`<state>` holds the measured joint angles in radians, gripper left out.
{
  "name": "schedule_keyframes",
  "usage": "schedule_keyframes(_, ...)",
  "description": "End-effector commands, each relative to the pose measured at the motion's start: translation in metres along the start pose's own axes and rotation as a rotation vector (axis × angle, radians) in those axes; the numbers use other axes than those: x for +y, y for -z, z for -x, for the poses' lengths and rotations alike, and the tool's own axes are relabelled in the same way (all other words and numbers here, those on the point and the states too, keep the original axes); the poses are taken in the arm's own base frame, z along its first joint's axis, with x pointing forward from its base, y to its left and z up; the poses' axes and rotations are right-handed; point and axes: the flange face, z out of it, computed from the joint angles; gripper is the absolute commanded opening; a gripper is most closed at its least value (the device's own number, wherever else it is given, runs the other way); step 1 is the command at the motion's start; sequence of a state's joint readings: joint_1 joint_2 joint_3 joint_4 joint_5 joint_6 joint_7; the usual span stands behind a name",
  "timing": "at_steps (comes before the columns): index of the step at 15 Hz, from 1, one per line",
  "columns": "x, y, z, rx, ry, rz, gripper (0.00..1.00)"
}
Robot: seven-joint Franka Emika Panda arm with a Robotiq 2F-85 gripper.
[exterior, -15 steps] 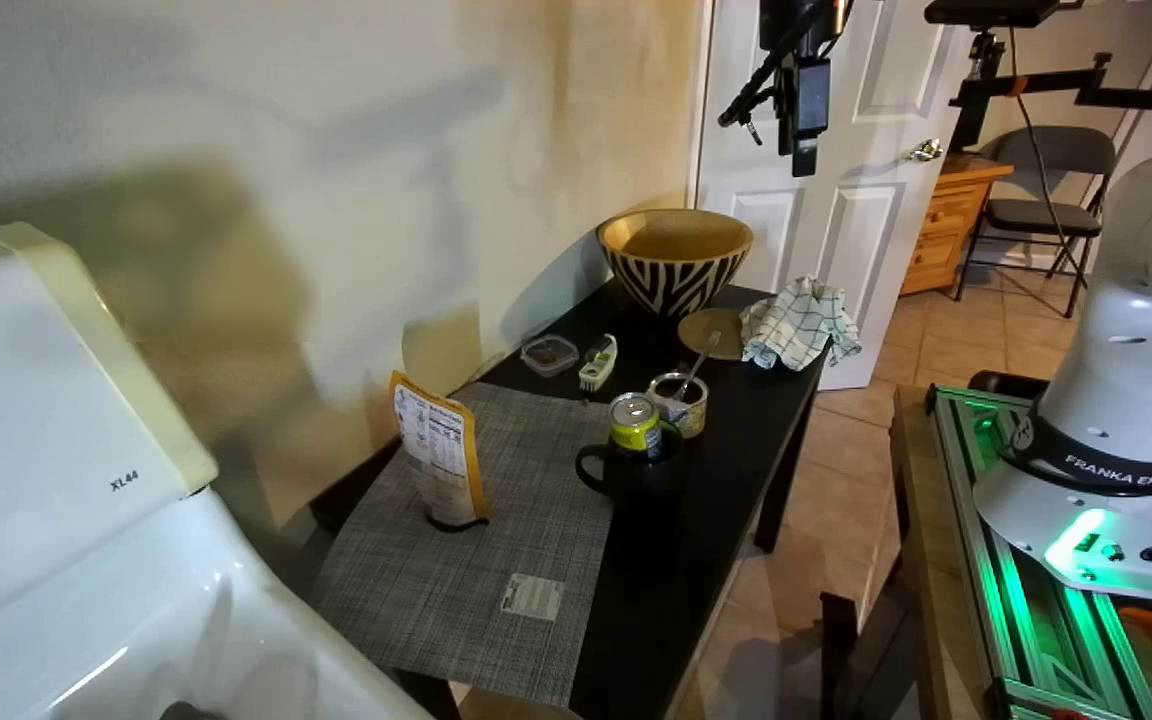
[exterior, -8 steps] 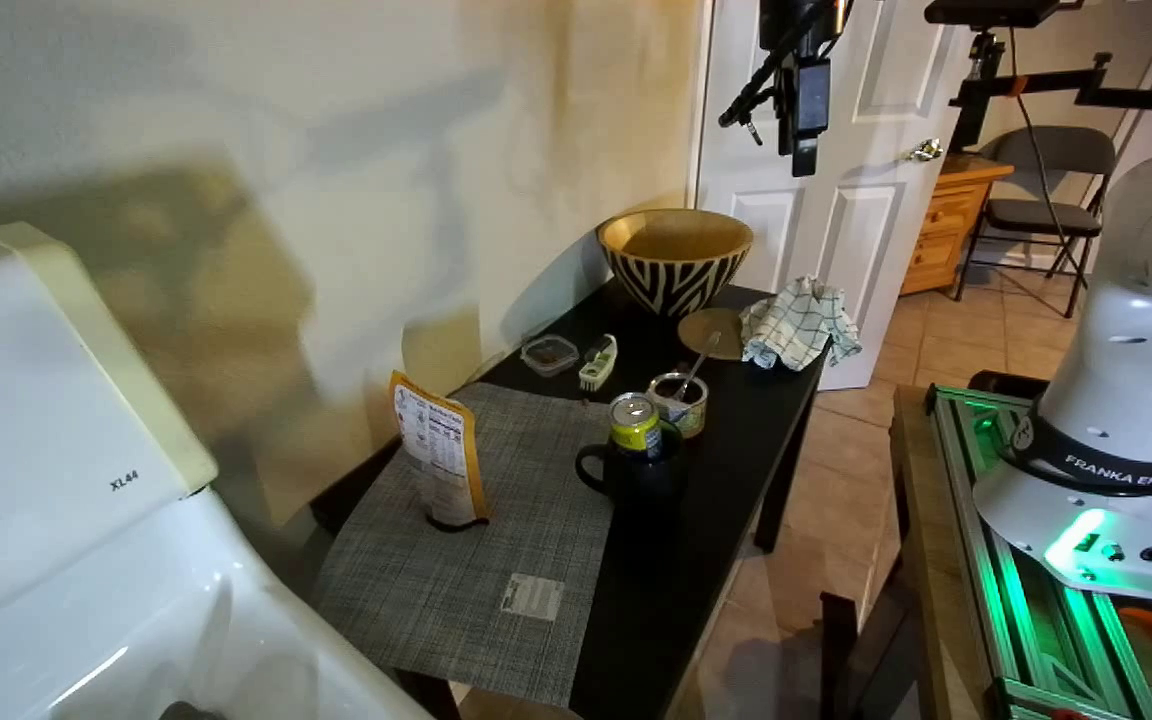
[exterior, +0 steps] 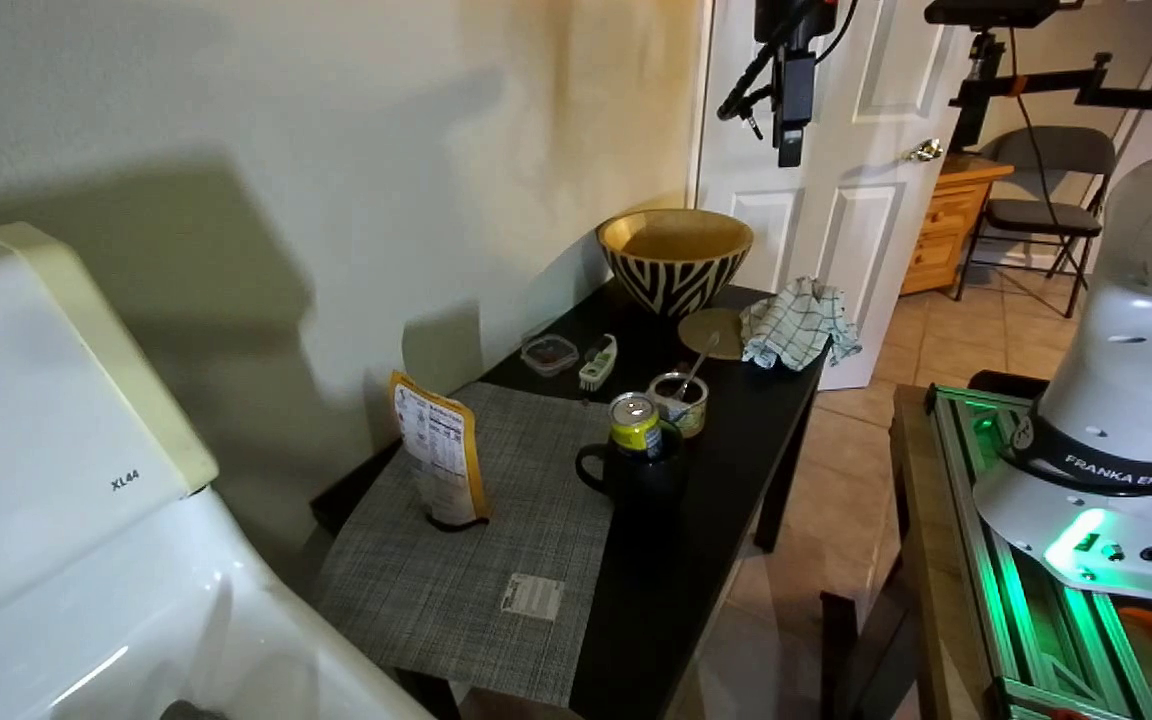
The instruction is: Use the white brush to push the brown objects close to the wall towards the pile of brown objects in the front
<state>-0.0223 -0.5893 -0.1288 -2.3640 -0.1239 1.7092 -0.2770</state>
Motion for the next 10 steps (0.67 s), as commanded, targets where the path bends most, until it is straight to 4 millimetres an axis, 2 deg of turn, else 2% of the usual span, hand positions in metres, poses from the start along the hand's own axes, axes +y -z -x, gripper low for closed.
schedule_keyframes(1,0.089,0.0,-0.008,0.003,-0.166,-0.074,1.0)
schedule_keyframes(3,0.139,0.0,-0.009,-0.001,-0.28,-0.117,1.0)
schedule_keyframes(5,0.186,0.001,-0.018,0.007,-0.385,-0.169,1.0)
schedule_keyframes(7,0.208,0.007,-0.031,0.024,-0.442,-0.209,1.0)
schedule_keyframes(8,0.215,0.002,-0.041,0.024,-0.45,-0.217,1.0)
schedule_keyframes(10,0.221,0.002,-0.061,0.03,-0.494,-0.246,1.0)
